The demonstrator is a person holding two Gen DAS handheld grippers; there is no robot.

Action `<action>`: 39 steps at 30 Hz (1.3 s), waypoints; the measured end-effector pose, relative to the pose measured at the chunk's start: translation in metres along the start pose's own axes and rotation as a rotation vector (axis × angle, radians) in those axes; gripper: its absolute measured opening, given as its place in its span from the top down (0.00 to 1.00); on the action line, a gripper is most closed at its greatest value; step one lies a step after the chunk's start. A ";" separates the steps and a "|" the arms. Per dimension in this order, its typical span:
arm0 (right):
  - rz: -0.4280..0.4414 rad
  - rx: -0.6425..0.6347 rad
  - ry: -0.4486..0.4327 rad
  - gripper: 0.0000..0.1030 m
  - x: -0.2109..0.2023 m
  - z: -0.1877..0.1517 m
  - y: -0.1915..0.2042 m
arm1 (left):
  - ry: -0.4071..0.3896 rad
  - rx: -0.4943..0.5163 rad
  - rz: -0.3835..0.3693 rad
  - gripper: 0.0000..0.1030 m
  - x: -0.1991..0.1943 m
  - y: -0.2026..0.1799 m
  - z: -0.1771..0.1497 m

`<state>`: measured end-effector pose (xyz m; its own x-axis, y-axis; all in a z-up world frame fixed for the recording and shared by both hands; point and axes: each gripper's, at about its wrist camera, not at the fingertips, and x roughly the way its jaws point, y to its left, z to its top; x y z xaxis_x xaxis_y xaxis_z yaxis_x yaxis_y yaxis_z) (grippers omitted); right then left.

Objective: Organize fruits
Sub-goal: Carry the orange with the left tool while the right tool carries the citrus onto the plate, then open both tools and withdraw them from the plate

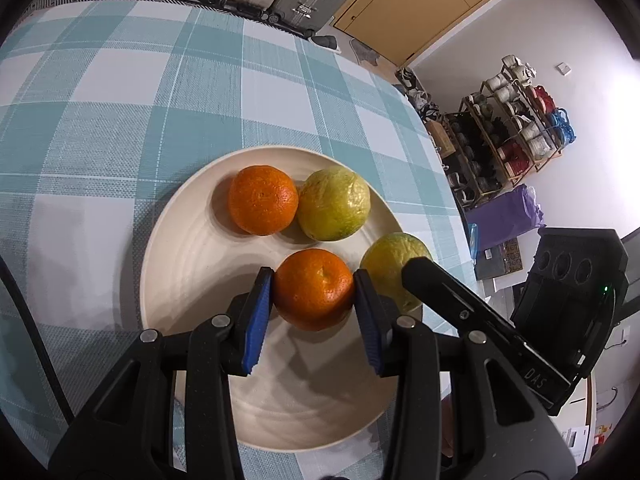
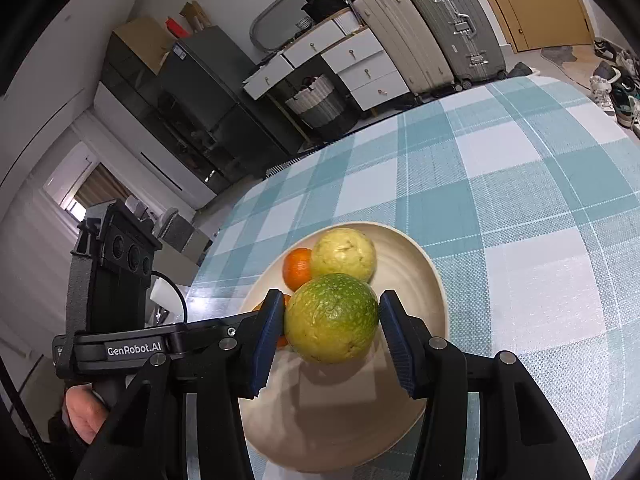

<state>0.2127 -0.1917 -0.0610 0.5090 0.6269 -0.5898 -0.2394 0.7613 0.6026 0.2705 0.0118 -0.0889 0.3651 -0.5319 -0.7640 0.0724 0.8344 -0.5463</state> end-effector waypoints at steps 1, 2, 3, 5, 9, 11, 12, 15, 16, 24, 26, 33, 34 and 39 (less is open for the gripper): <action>-0.001 0.002 0.003 0.51 0.002 0.000 -0.002 | 0.003 -0.003 0.002 0.64 0.003 0.001 0.001; -0.005 0.005 0.005 0.51 0.005 0.000 -0.003 | 0.004 -0.005 0.004 0.64 0.005 0.002 0.001; -0.009 0.007 0.006 0.51 0.007 0.000 -0.004 | 0.006 -0.007 0.005 0.64 0.006 0.003 0.001; -0.014 0.009 0.010 0.51 0.010 0.000 -0.005 | 0.006 -0.008 0.008 0.64 0.008 0.003 0.002; -0.015 0.020 0.018 0.51 0.016 -0.002 -0.006 | 0.003 -0.014 0.004 0.64 0.009 0.003 0.003; -0.022 0.022 0.015 0.49 0.016 -0.002 -0.006 | -0.014 -0.045 -0.001 0.64 0.006 0.005 0.004; -0.020 0.019 0.006 0.49 0.016 -0.002 -0.006 | -0.021 -0.059 -0.011 0.63 0.005 0.007 0.005; -0.019 -0.020 -0.026 0.49 0.009 0.000 0.002 | -0.046 -0.071 -0.024 0.60 -0.002 0.007 0.005; -0.027 -0.035 -0.038 0.48 0.006 0.000 0.005 | -0.049 -0.071 -0.019 0.60 -0.005 0.007 0.005; -0.027 0.001 -0.087 0.45 -0.016 0.002 0.005 | -0.091 -0.063 0.043 0.55 -0.031 0.006 -0.004; -0.040 -0.006 -0.091 0.37 -0.022 0.001 0.007 | -0.113 -0.058 0.066 0.55 -0.040 0.006 -0.009; -0.085 -0.023 -0.098 0.36 -0.045 -0.009 0.014 | -0.167 -0.009 0.166 0.55 -0.071 0.001 -0.034; -0.088 -0.025 -0.099 0.36 -0.048 -0.011 0.015 | -0.174 0.004 0.183 0.54 -0.074 -0.001 -0.038; -0.109 -0.057 -0.092 0.30 -0.061 -0.023 0.025 | -0.202 0.068 0.250 0.47 -0.093 -0.011 -0.059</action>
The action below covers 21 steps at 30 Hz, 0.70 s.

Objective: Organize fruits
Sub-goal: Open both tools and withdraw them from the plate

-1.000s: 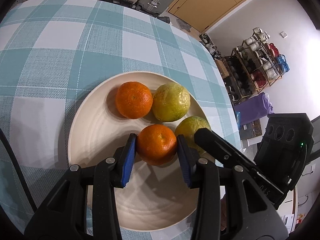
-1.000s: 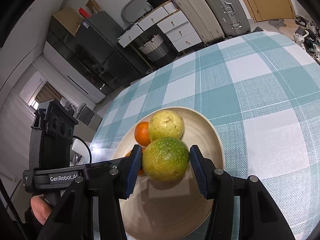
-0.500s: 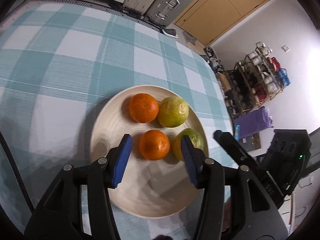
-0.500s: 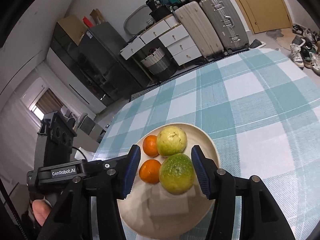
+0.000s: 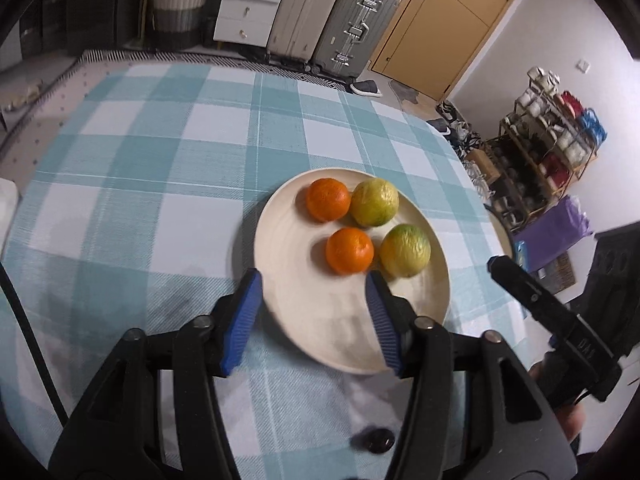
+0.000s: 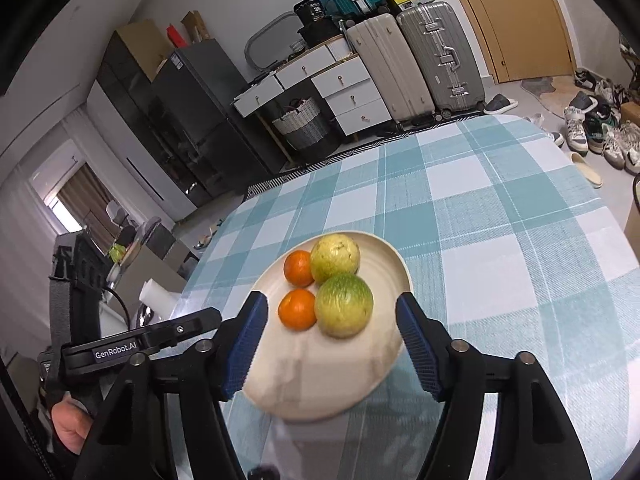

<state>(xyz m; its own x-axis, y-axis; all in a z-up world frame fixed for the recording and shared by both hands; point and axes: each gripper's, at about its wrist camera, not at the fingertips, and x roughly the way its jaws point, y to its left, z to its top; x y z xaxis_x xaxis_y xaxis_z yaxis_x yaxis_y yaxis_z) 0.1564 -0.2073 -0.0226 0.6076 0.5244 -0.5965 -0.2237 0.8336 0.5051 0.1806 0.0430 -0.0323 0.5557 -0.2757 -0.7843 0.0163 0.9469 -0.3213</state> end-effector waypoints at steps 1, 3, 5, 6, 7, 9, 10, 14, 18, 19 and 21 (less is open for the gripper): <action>-0.006 -0.010 -0.001 0.28 -0.004 -0.003 0.002 | -0.007 0.012 0.013 0.45 -0.005 -0.001 -0.004; -0.011 -0.022 -0.002 0.27 -0.011 -0.007 0.004 | -0.019 0.029 0.038 0.45 -0.014 -0.002 -0.013; -0.015 -0.036 -0.004 0.27 -0.018 -0.011 0.007 | -0.022 0.029 0.048 0.42 -0.021 0.000 -0.019; -0.018 -0.046 -0.005 0.26 -0.022 -0.013 0.009 | -0.024 0.025 0.052 0.41 -0.024 0.002 -0.023; -0.024 -0.057 -0.005 0.24 -0.025 -0.016 0.010 | -0.026 0.023 0.055 0.39 -0.027 0.003 -0.026; -0.031 -0.071 -0.005 0.22 -0.030 -0.021 0.013 | -0.034 0.026 0.066 0.38 -0.033 0.004 -0.033; -0.032 -0.076 -0.005 0.22 -0.032 -0.023 0.014 | -0.041 0.029 0.072 0.38 -0.036 0.005 -0.036; -0.042 -0.097 -0.007 0.19 -0.044 -0.033 0.019 | -0.067 0.035 0.080 0.34 -0.049 0.006 -0.047; -0.032 -0.117 -0.021 0.15 -0.057 -0.043 0.024 | -0.092 0.046 0.093 0.24 -0.063 0.004 -0.059; -0.033 -0.121 -0.024 0.14 -0.061 -0.046 0.026 | -0.095 0.050 0.094 0.24 -0.065 0.003 -0.061; -0.039 -0.126 -0.028 0.13 -0.066 -0.052 0.028 | -0.098 0.063 0.086 0.23 -0.070 0.000 -0.068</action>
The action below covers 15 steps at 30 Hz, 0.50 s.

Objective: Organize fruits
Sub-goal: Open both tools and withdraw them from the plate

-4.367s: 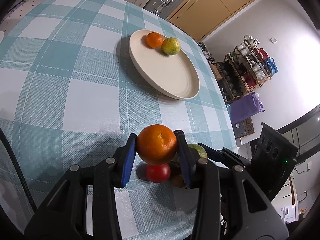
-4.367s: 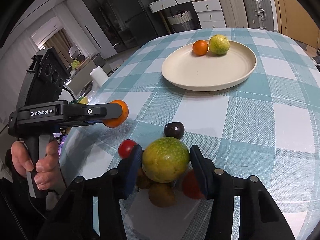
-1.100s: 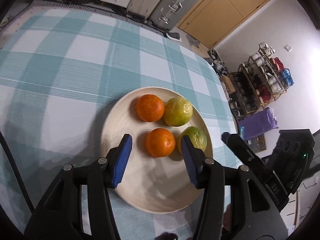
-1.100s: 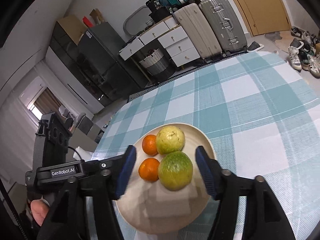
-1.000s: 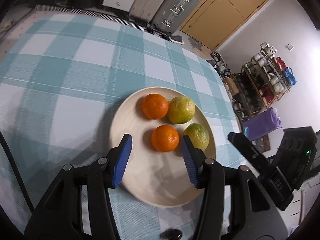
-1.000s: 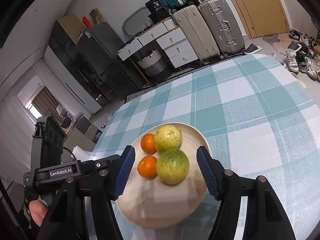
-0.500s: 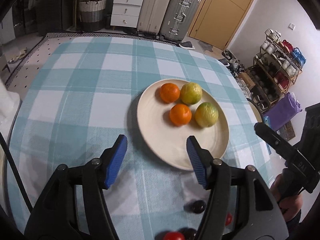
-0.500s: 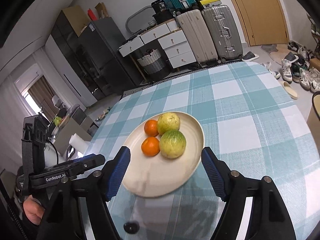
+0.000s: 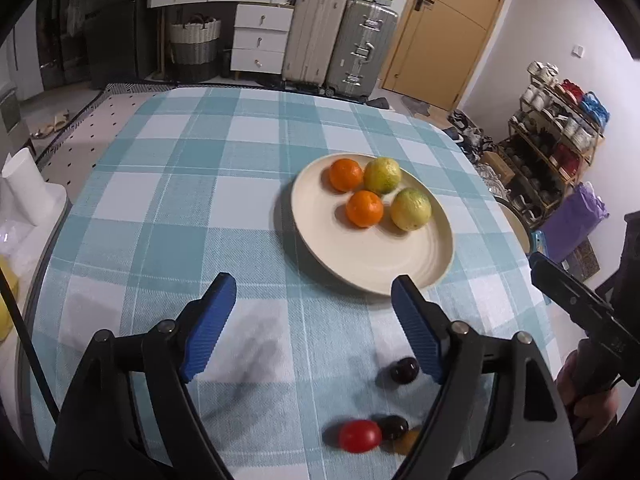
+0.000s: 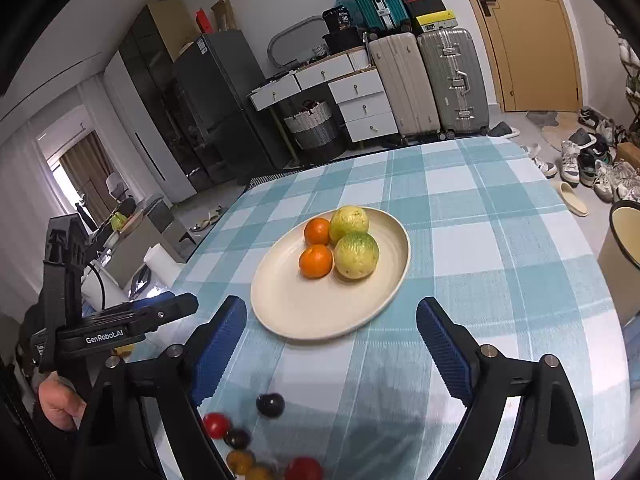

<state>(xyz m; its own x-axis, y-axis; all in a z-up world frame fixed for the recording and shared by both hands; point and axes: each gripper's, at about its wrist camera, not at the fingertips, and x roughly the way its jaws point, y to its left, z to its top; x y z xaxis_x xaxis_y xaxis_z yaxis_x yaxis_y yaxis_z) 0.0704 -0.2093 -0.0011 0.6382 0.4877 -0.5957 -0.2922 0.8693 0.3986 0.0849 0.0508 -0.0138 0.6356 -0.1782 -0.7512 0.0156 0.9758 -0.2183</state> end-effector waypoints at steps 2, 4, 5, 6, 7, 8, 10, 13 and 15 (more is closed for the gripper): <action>0.000 -0.003 0.002 0.13 -0.005 -0.006 0.003 | 0.000 0.007 0.011 0.20 -0.003 -0.003 -0.006; -0.003 -0.011 0.003 0.12 -0.010 -0.012 0.007 | 0.008 0.011 0.015 0.19 -0.005 -0.006 -0.014; -0.003 -0.015 0.003 0.11 -0.012 -0.014 0.008 | 0.017 0.011 0.012 0.19 -0.006 -0.007 -0.018; -0.006 -0.021 0.003 0.08 -0.014 -0.017 0.010 | 0.025 0.009 0.003 0.19 -0.007 -0.008 -0.022; -0.010 -0.025 0.001 0.06 -0.017 -0.020 0.013 | 0.030 0.014 -0.007 0.18 -0.010 -0.009 -0.026; -0.013 -0.029 -0.001 0.06 -0.019 -0.022 0.014 | 0.030 0.023 -0.006 0.17 -0.011 -0.011 -0.029; -0.016 -0.035 -0.002 0.06 -0.023 -0.027 0.017 | 0.025 0.038 0.003 0.15 -0.015 -0.015 -0.035; -0.026 -0.033 0.002 0.04 -0.028 -0.033 0.018 | 0.027 0.040 0.009 0.14 -0.019 -0.015 -0.043; -0.027 -0.031 0.001 0.03 -0.031 -0.038 0.019 | 0.038 0.032 0.005 0.14 -0.020 -0.013 -0.049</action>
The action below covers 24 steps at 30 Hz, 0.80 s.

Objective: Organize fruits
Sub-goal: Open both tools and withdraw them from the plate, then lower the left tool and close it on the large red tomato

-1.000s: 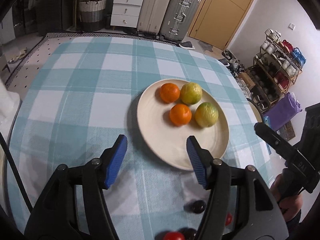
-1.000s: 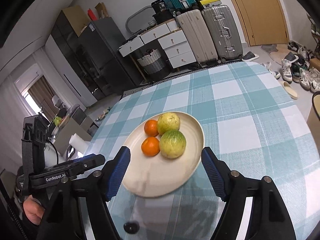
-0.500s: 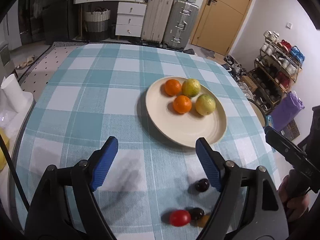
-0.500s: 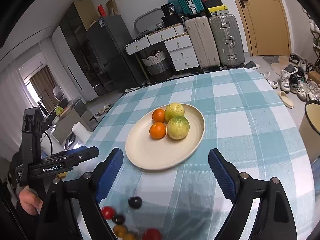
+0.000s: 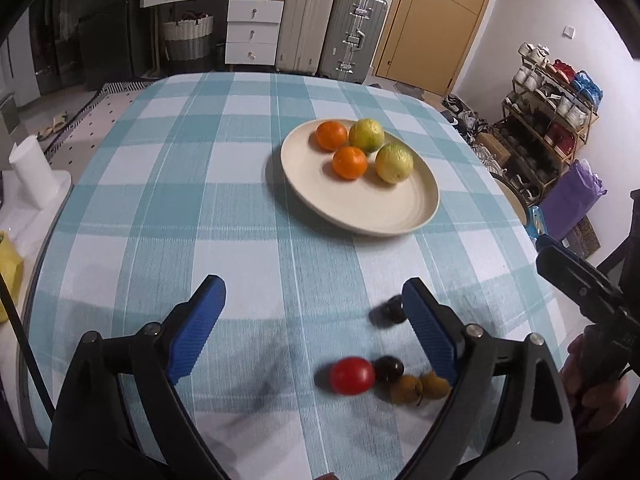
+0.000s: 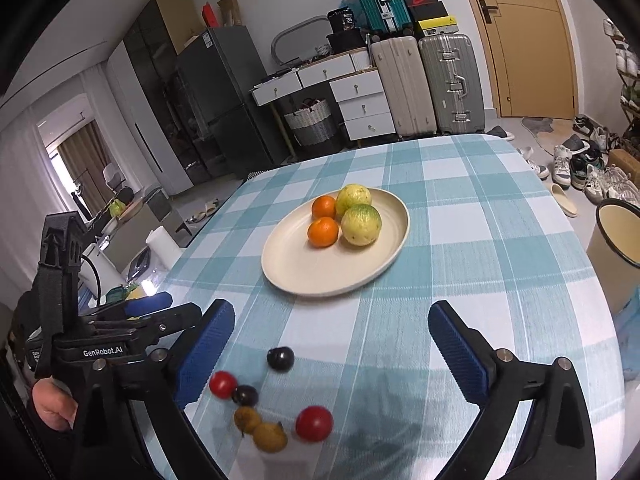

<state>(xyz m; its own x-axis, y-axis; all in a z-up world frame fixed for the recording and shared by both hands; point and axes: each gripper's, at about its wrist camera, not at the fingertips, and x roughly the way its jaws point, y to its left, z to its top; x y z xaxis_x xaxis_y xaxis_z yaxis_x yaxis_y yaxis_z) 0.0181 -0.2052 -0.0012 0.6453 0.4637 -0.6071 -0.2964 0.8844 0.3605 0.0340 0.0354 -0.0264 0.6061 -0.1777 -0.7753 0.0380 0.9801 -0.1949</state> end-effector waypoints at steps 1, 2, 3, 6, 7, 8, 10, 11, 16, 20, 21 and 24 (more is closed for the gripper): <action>0.001 0.000 0.000 0.02 -0.001 -0.002 0.000 | 0.004 -0.002 -0.001 0.12 0.000 0.001 -0.002; 0.000 -0.001 0.002 0.02 -0.003 -0.004 0.001 | 0.009 -0.003 -0.009 0.08 0.000 0.002 -0.005; -0.002 -0.003 0.005 0.02 -0.004 -0.006 0.001 | 0.010 0.000 -0.027 0.06 -0.001 0.002 -0.008; 0.027 -0.002 0.032 0.02 -0.004 -0.011 0.002 | -0.003 0.023 -0.035 0.03 -0.005 0.000 -0.018; 0.029 -0.001 0.035 0.02 -0.004 -0.014 0.003 | 0.000 0.029 -0.028 0.03 -0.005 -0.001 -0.019; 0.023 0.001 0.031 0.02 -0.006 -0.016 0.003 | 0.007 0.031 -0.026 0.03 -0.005 -0.001 -0.022; 0.013 0.012 0.025 0.02 -0.007 -0.020 0.001 | 0.018 0.028 -0.032 0.02 -0.003 -0.001 -0.027; 0.015 0.018 0.029 0.02 -0.007 -0.022 0.000 | 0.021 0.029 -0.031 0.01 -0.002 -0.001 -0.029; -0.002 0.021 0.058 0.02 -0.006 -0.032 -0.001 | 0.063 0.042 -0.019 0.01 0.009 -0.001 -0.042; -0.012 0.018 0.066 0.02 -0.005 -0.038 -0.001 | 0.101 0.040 -0.022 0.01 0.019 0.000 -0.050; -0.018 0.019 0.066 0.02 -0.005 -0.040 -0.001 | 0.107 0.040 -0.022 0.01 0.020 0.001 -0.051; -0.019 0.025 0.069 0.02 -0.004 -0.042 -0.003 | 0.121 0.043 -0.027 0.01 0.024 0.001 -0.054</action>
<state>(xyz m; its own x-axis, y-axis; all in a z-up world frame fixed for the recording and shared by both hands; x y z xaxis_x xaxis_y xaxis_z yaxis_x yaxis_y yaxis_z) -0.0134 -0.2075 -0.0292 0.6002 0.4497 -0.6614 -0.2659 0.8921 0.3653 0.0061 0.0268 -0.0775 0.5041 -0.2107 -0.8376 0.0882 0.9773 -0.1927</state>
